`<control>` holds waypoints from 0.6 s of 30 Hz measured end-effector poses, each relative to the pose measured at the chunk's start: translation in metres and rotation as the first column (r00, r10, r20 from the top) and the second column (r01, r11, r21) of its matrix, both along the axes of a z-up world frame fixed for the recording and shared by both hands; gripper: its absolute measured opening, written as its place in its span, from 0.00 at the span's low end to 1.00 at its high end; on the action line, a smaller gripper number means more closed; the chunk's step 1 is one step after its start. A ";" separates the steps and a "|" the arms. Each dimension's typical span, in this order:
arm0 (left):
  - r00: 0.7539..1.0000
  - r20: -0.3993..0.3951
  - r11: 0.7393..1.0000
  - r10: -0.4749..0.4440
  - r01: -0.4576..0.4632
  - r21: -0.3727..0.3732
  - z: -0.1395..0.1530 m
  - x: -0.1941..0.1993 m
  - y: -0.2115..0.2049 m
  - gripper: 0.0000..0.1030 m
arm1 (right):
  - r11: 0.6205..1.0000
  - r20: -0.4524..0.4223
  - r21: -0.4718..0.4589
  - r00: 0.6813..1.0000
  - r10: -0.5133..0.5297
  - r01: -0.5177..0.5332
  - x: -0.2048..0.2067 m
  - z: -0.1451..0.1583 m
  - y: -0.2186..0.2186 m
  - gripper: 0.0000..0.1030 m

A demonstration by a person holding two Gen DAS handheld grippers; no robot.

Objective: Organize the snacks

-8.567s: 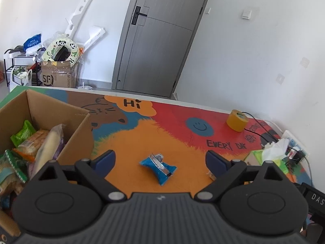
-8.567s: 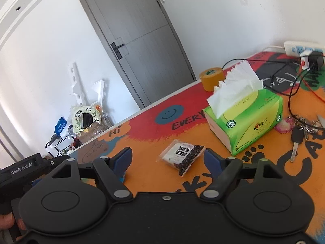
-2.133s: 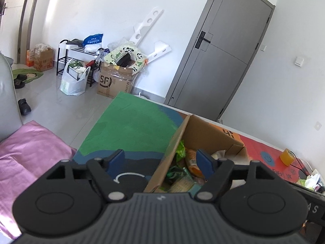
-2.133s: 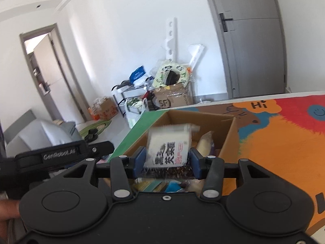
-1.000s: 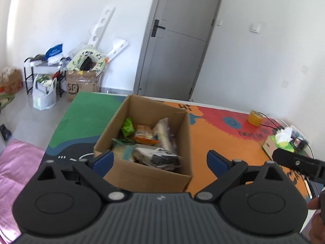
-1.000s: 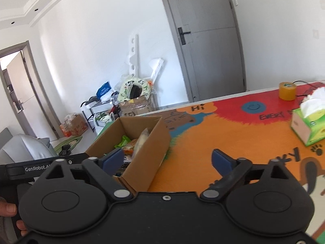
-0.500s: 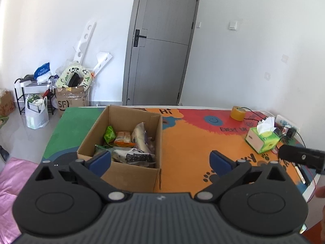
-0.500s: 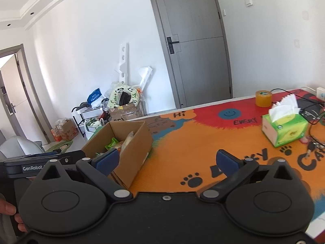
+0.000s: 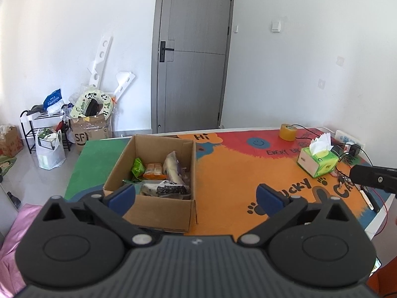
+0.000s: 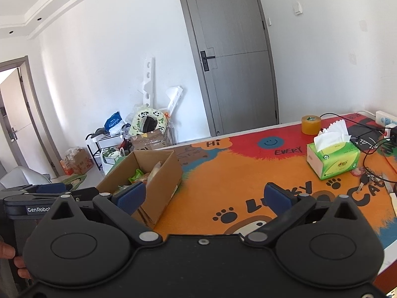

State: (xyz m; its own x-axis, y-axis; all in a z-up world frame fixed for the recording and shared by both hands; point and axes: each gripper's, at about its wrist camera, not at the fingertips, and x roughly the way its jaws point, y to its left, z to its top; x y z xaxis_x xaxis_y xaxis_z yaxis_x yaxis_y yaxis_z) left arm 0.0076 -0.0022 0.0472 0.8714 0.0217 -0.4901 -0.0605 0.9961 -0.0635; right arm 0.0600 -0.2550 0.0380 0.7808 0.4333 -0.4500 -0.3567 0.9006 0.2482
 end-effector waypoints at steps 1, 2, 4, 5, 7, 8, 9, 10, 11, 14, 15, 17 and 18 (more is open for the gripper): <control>1.000 0.003 1.000 0.004 -0.004 0.002 0.001 -0.001 0.001 1.00 | 1.000 0.002 0.000 1.000 0.001 -0.001 0.000 0.001 0.001 1.00; 1.000 0.006 1.000 0.006 -0.006 0.001 0.002 -0.002 0.002 1.00 | 1.000 0.005 0.000 1.000 0.002 -0.002 -0.001 0.002 0.002 1.00; 1.000 0.013 1.000 0.008 -0.008 -0.006 0.004 -0.004 0.006 1.00 | 1.000 0.011 -0.004 1.000 0.008 -0.008 -0.002 0.003 0.004 1.00; 1.000 0.016 1.000 0.011 -0.010 -0.007 0.005 -0.004 0.007 1.00 | 1.000 0.014 -0.008 1.000 0.012 -0.011 -0.003 0.004 0.006 1.00; 1.000 0.023 1.000 0.015 -0.014 -0.005 0.007 -0.005 0.011 1.00 | 1.000 0.021 -0.015 1.000 0.016 -0.016 -0.004 0.006 0.009 1.00; 1.000 0.024 1.000 0.014 -0.014 -0.005 0.008 -0.006 0.011 1.00 | 1.000 0.023 -0.015 1.000 0.017 -0.017 -0.005 0.006 0.010 1.00; 1.000 0.024 1.000 0.015 -0.015 -0.004 0.008 -0.006 0.012 1.00 | 1.000 0.024 -0.014 0.999 0.020 -0.020 -0.006 0.007 0.011 1.00; 1.000 0.024 1.000 0.016 -0.016 -0.004 0.008 -0.006 0.012 1.00 | 1.000 0.025 -0.014 0.999 0.023 -0.023 -0.006 0.007 0.012 1.00; 1.000 0.024 1.000 0.018 -0.018 -0.002 0.008 -0.006 0.013 1.00 | 1.000 0.025 -0.015 0.999 0.024 -0.024 -0.006 0.007 0.013 1.00; 0.999 0.024 1.000 0.024 -0.024 -0.003 0.009 -0.008 0.015 1.00 | 0.999 0.024 -0.019 0.999 0.026 -0.026 -0.006 0.007 0.014 1.00; 0.999 0.024 1.000 0.026 -0.026 -0.002 0.009 -0.008 0.016 1.00 | 0.999 0.025 -0.019 0.999 0.028 -0.028 -0.006 0.007 0.015 1.00; 0.999 0.022 1.000 0.029 -0.029 -0.004 0.009 -0.008 0.017 1.00 | 0.999 0.027 -0.023 0.999 0.030 -0.030 -0.007 0.008 0.016 1.00; 0.999 0.021 1.000 0.029 -0.029 -0.005 0.009 -0.007 0.018 1.00 | 0.999 0.027 -0.024 0.999 0.030 -0.029 -0.007 0.008 0.015 1.00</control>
State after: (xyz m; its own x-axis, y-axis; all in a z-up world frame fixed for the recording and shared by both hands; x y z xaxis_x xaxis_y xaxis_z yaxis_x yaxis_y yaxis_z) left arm 0.0002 0.0155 0.0563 0.8804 0.0451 -0.4721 -0.0881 0.9937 -0.0694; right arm 0.0535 -0.2396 0.0458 0.7799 0.4458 -0.4394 -0.3895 0.8951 0.2169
